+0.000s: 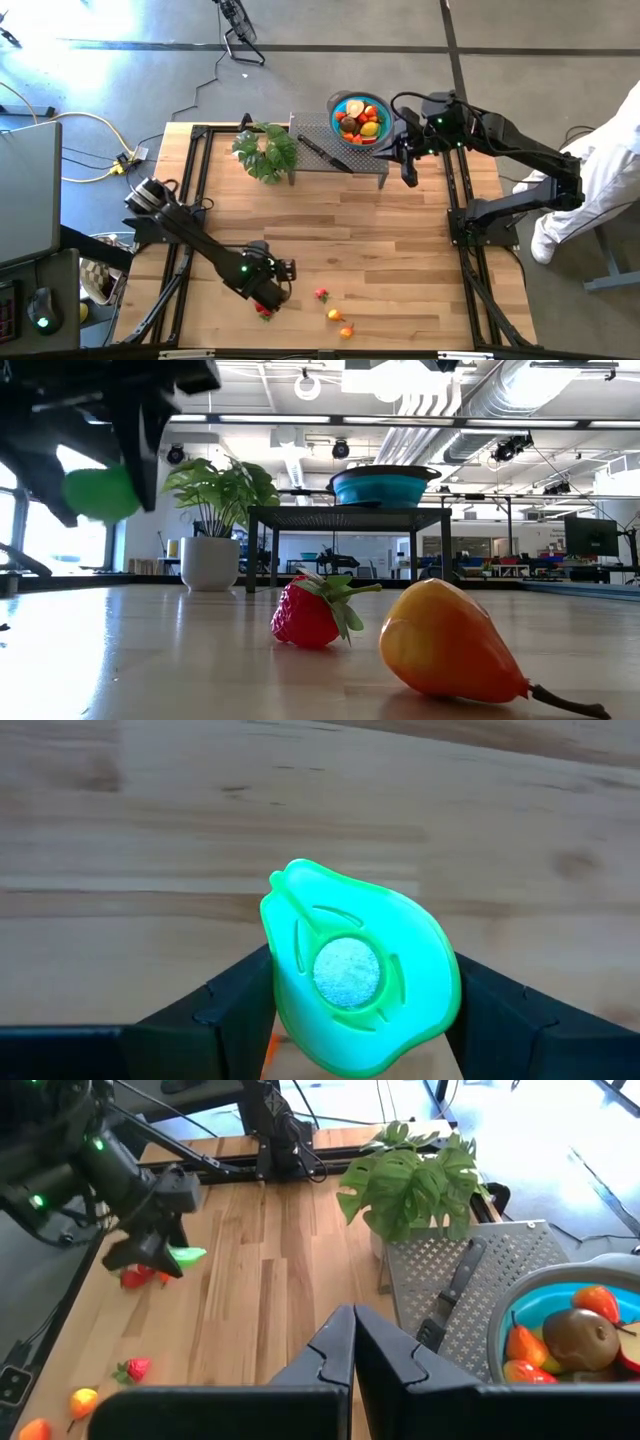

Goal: Pick & Place Fruit
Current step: Put the green avocado in the blue bowl on the shelf

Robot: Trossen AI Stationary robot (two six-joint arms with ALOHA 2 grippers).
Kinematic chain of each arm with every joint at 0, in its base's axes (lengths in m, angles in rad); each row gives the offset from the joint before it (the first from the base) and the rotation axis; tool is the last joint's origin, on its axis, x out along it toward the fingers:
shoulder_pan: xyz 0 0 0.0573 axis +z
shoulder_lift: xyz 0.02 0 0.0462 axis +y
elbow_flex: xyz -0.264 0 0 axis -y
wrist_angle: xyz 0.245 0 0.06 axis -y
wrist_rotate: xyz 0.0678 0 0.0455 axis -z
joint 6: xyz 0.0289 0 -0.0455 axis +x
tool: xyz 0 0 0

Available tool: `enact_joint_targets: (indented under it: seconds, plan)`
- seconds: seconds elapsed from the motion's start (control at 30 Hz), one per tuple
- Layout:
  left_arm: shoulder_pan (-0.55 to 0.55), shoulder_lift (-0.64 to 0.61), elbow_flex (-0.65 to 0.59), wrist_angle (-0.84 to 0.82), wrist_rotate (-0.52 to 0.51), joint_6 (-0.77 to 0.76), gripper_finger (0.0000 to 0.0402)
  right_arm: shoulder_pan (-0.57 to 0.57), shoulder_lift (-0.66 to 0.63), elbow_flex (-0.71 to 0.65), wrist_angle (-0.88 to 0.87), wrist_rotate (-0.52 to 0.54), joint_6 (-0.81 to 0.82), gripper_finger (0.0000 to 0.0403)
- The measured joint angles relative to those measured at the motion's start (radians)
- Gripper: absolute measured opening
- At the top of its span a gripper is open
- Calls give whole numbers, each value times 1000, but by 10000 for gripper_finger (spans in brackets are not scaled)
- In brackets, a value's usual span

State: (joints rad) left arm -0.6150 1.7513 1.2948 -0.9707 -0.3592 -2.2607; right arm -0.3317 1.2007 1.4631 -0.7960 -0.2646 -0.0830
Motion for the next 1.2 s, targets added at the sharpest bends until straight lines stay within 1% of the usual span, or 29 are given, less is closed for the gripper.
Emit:
enact_joint_targets:
  seconds: [0.2, 0.3, 0.43, 0.57, 0.83, 0.93, 1.0, 1.2]
  plan:
    - [0, -73, 1, 81, -71, 122, 235, 0, 0, 0, -20, -14, -43, 2]
    - [0, -107, 1, 145, -163, 196, 235, 0, 0, 0, -21, -61, -59, 2]
    - [0, -152, 1, 253, -301, 343, 235, 0, 0, 0, -21, -114, -91, 2]
    - [1, -184, 1, 369, -426, 505, 235, 0, 0, 0, -19, -133, -105, 2]
    - [8, -244, 1, 590, -555, 851, 235, 0, 0, 0, -10, -137, -106, 2]
    - [37, -251, 2, 700, -558, 996, 235, 0, 0, 0, 10, -167, -107, 2]
    - [59, -259, 1, 764, -536, 1098, 235, 0, 0, 0, 30, -199, -108, 2]
    - [186, -260, 1, 980, -360, 1366, 235, 0, 0, 0, 113, -358, -110, 2]
